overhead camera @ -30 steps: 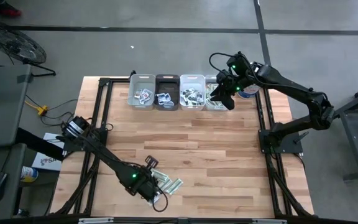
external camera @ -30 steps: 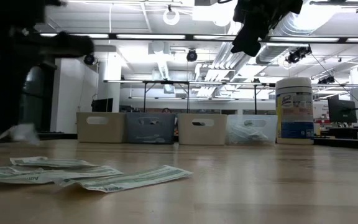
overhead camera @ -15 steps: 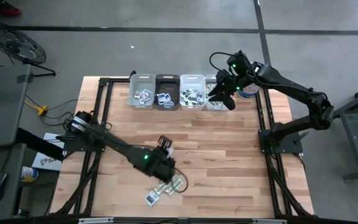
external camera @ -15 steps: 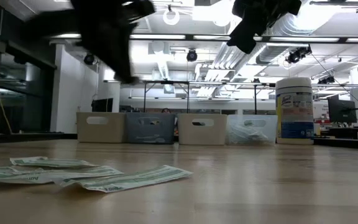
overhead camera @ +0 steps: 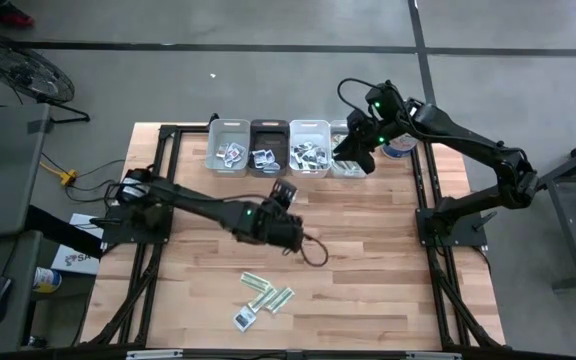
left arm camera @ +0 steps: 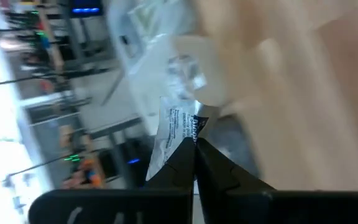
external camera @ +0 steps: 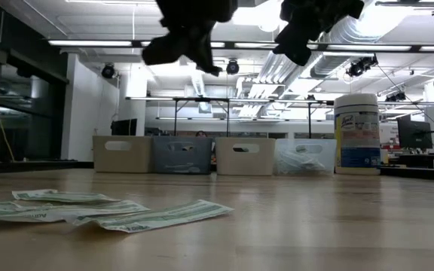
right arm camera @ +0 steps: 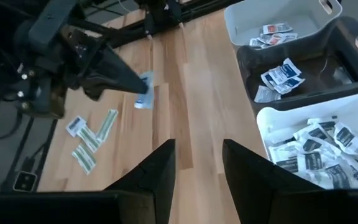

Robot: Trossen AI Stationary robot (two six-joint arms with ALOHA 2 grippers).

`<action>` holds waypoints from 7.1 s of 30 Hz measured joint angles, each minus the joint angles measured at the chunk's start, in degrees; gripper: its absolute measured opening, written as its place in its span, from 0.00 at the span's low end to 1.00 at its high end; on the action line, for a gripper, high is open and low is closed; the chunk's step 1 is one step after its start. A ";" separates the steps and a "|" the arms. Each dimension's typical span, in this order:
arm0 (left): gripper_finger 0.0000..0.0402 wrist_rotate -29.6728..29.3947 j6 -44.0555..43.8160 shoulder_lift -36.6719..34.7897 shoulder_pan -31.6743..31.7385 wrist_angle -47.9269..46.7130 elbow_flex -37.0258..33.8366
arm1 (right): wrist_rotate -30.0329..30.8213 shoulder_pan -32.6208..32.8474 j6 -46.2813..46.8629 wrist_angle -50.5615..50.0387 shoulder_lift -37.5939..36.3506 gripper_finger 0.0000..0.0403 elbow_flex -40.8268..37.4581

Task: Pick & Place First Aid Supplies
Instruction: Put the blue alcohol pad into the black bin, then put the black towelette pack into the white bin

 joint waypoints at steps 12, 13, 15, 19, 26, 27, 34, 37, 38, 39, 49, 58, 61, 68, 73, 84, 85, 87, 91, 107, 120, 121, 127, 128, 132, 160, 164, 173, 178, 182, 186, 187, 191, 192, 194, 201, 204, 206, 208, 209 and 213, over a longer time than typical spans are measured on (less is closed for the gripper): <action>0.00 -7.51 31.58 -0.03 7.99 22.37 3.13 | -3.16 0.00 3.61 6.07 0.00 0.31 -0.02; 0.00 -7.46 33.60 -0.03 8.47 24.67 3.35 | -3.18 0.00 4.14 6.83 0.00 0.31 -0.02; 0.00 -7.55 36.28 -0.05 9.25 27.54 3.98 | -3.12 0.00 5.32 8.40 0.00 0.31 -0.02; 0.00 -7.41 38.88 -0.05 10.62 30.51 4.70 | -2.86 0.00 7.98 11.70 0.27 0.31 -0.02; 0.00 -7.32 39.04 -0.07 11.44 31.33 5.07 | -3.26 0.00 13.82 16.38 1.43 0.31 -0.02; 0.00 -7.32 39.02 -0.07 11.42 31.39 5.07 | -3.29 0.00 13.97 16.29 1.70 0.31 -0.02; 0.00 -7.89 37.24 -0.10 13.08 29.25 5.07 | -3.21 0.09 13.66 16.36 3.13 0.31 -0.02; 0.00 -2.83 28.82 -0.51 16.43 26.70 5.05 | -3.29 -1.02 13.67 16.19 2.99 0.31 -0.02; 0.00 -0.15 26.01 -1.14 17.80 24.55 4.99 | -3.27 -1.37 13.68 15.96 2.99 0.31 -0.02; 0.00 1.75 23.58 -1.55 19.03 23.26 4.99 | -3.27 -1.73 13.71 15.64 2.97 0.31 -0.02; 0.00 24.97 3.33 -3.13 30.41 11.28 5.04 | -3.35 -4.06 13.48 12.21 2.89 0.31 -0.02; 0.00 34.10 -4.39 -3.13 35.74 3.66 5.00 | -3.27 -6.21 13.89 11.03 2.33 0.31 -0.02; 0.00 37.38 -5.90 -3.12 37.48 0.73 5.00 | -3.26 -6.93 14.10 10.99 2.04 0.31 -0.02; 0.00 42.55 -5.07 -3.09 40.06 -2.47 5.00 | -3.17 -8.43 14.15 9.32 0.29 0.31 -0.02; 0.00 53.22 -3.81 -3.07 43.09 -2.76 4.91 | -2.86 -9.23 14.18 8.70 -1.76 0.31 -0.02; 0.00 65.54 -3.27 -2.33 51.31 -2.74 4.89 | -1.47 -10.03 15.35 8.89 -5.07 0.31 -0.02; 0.00 66.39 -3.28 -2.00 51.84 -2.95 4.87 | -1.29 -10.03 15.35 8.87 -5.29 0.31 -0.02; 0.00 68.31 -3.45 -0.95 52.58 -3.37 4.87 | -0.30 -10.03 15.37 8.86 -5.67 0.31 -0.02; 0.00 71.28 -3.70 2.14 52.59 -3.23 4.81 | 0.95 -10.03 16.50 8.99 -6.24 0.31 -0.02; 0.00 65.51 -3.23 10.15 52.51 -0.78 4.80 | 1.08 -10.01 16.87 8.80 -6.36 0.31 -0.02; 0.25 64.52 -3.13 10.64 52.51 -0.45 4.85 | 1.30 -10.01 16.77 8.78 -6.36 0.31 -0.02; 0.26 64.79 -2.88 10.64 52.51 -0.57 4.85 | 1.30 -10.01 16.75 8.76 -6.36 0.31 -0.02; 0.30 64.19 -1.23 10.64 52.51 -6.85 8.90 | 1.25 -10.01 16.46 8.45 -6.36 0.31 -0.02; 0.30 63.65 -0.97 10.64 52.48 -7.99 9.82 | 1.20 -10.01 16.31 8.45 -6.36 0.31 -0.02; 0.30 62.65 -0.03 9.25 51.97 -12.33 13.29 | 0.96 -9.99 15.14 8.33 -6.36 0.31 -0.02; 0.30 51.96 -32.58 -8.00 16.08 -29.76 10.66 | 0.60 -10.78 -0.42 -3.18 -12.49 0.31 -0.02; 0.30 52.07 -41.07 -8.10 8.98 -29.09 7.76 | 0.42 -10.80 -1.33 -4.53 -12.65 0.31 -0.02; 0.30 52.33 -68.77 -8.02 -7.05 -21.60 2.42 | 0.19 -10.80 -1.85 -5.19 -12.90 0.31 -0.02; 0.30 48.04 -86.49 -8.01 -15.76 -12.95 -0.36 | -0.97 -10.78 -2.03 -5.49 -12.90 0.31 -0.02; 0.30 46.97 -97.43 -6.76 -21.70 -9.63 -2.15 | -2.00 -10.78 -3.32 -5.39 -12.90 0.31 -0.02; 0.30 47.97 -103.36 -3.78 -26.46 -7.42 -2.82 | -2.03 -10.67 -3.03 -5.61 -12.95 0.31 -0.02; 0.30 48.13 -103.38 -2.92 -27.42 -6.58 -2.82 | -2.01 -10.67 -3.01 -5.75 -12.99 0.31 -0.02; 0.30 48.11 -103.77 0.41 -29.58 -5.34 -2.83 | -2.02 -10.64 -2.81 -5.84 -13.11 0.31 -0.02; 0.30 48.13 -104.43 1.34 -29.83 -5.29 -2.84 | -2.00 -10.64 -2.20 -5.84 -13.11 0.31 -0.02; 0.30 48.24 -106.07 3.13 -30.09 -4.27 -2.89 | -2.00 -10.64 -0.95 -5.84 -13.11 0.31 -0.02; 0.30 48.04 -102.48 8.60 -30.04 4.05 -2.85 | -2.00 -10.64 1.18 -5.97 -13.11 0.31 -0.02; 0.30 48.07 -102.57 10.28 -30.02 5.53 -2.85 | -2.00 -10.64 1.21 -6.86 -13.11 0.31 -0.02; 0.30 48.07 -104.75 10.86 -30.00 5.63 -2.85 | -1.94 -10.64 1.20 -7.62 -13.11 0.31 -0.02; 0.30 48.07 -106.44 11.25 -30.00 5.47 -2.85 | -1.69 -10.64 1.21 -8.70 -13.11 0.31 -0.02; 0.30 48.07 -106.99 11.41 -30.00 5.27 -2.85 | -1.67 -10.64 1.21 -8.93 -13.11 0.31 -0.02; 0.30 47.70 -108.49 11.71 -29.98 6.00 -2.85 | -1.61 -10.64 1.45 -10.00 -13.11 0.31 -0.02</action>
